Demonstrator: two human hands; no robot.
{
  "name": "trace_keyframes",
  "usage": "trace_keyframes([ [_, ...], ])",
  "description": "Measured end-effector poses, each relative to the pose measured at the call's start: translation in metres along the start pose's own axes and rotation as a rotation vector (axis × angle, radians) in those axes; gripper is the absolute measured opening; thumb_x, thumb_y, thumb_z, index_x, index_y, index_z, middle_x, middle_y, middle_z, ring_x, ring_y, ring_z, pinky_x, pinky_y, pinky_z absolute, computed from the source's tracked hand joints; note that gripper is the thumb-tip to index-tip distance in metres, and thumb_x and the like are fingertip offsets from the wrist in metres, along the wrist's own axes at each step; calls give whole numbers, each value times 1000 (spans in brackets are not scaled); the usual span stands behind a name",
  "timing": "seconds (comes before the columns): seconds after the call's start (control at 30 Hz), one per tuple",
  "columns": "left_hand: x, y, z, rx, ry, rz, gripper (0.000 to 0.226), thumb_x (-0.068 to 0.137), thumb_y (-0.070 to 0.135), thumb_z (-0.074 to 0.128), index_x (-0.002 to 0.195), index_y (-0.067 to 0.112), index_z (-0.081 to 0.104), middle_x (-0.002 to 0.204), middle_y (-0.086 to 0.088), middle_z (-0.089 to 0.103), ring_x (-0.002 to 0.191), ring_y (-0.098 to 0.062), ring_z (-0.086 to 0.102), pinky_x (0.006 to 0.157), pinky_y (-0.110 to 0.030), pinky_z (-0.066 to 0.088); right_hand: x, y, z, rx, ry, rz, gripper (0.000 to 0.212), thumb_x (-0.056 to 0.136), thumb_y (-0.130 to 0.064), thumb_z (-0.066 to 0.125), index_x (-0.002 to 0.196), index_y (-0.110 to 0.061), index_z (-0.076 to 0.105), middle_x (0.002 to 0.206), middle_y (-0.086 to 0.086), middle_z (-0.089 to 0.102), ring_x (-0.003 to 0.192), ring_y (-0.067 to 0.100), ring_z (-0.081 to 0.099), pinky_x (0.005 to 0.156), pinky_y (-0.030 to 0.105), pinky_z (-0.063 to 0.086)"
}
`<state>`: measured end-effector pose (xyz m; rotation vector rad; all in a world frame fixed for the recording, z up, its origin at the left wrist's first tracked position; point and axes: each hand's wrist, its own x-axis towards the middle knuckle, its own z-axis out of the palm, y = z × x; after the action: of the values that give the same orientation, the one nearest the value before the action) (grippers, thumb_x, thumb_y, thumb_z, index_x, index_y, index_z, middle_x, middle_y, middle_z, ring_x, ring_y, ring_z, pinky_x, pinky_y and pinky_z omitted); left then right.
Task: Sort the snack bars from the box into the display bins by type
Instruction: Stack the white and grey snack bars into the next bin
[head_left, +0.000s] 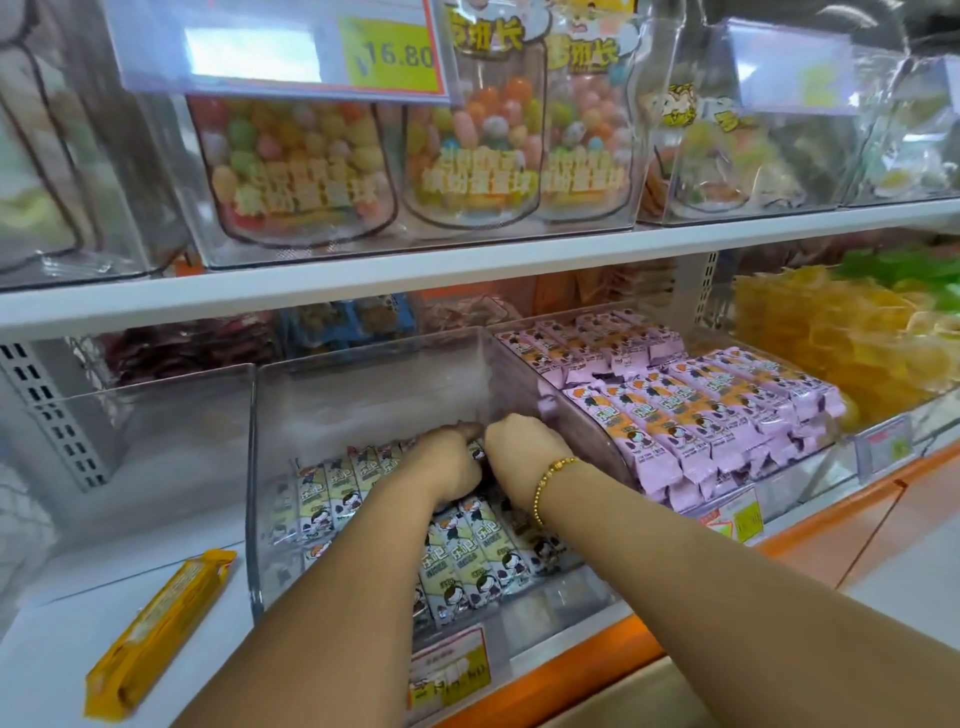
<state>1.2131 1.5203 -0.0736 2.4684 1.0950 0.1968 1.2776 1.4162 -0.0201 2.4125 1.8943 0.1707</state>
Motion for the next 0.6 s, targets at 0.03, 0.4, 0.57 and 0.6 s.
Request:
trace_keyframes([
  [0.03,0,1,-1,5,-15,13,51,89,18,52,137,35,45,143,-5,48,113,-25,56,79,-24,43,-7,1,-5,33,-4,-8,31,94,4,40,119,0,57,124,17,58,115,31,57,89,38,48],
  [0.4,-13,15,-7,-88,-121,-6,56,89,46,51,141,26,44,122,-3,59,92,-17,53,89,-30,43,-89,23,8,239,117,41,26,98,-22,42,97,-8,64,99,12,66,85,27,59,63,29,36],
  [0.57,-10,13,-2,87,-61,41,69,86,53,58,145,22,38,144,-5,46,122,-23,51,101,-32,41,-80,22,12,311,46,61,24,93,-18,52,110,-9,67,108,12,67,99,27,63,80,30,49],
  [0.6,-9,12,1,120,-28,47,68,87,53,57,145,23,38,145,-5,46,123,-24,50,101,-33,42,-79,22,12,318,39,61,24,93,-17,52,111,-9,66,109,12,67,100,27,62,82,30,49],
])
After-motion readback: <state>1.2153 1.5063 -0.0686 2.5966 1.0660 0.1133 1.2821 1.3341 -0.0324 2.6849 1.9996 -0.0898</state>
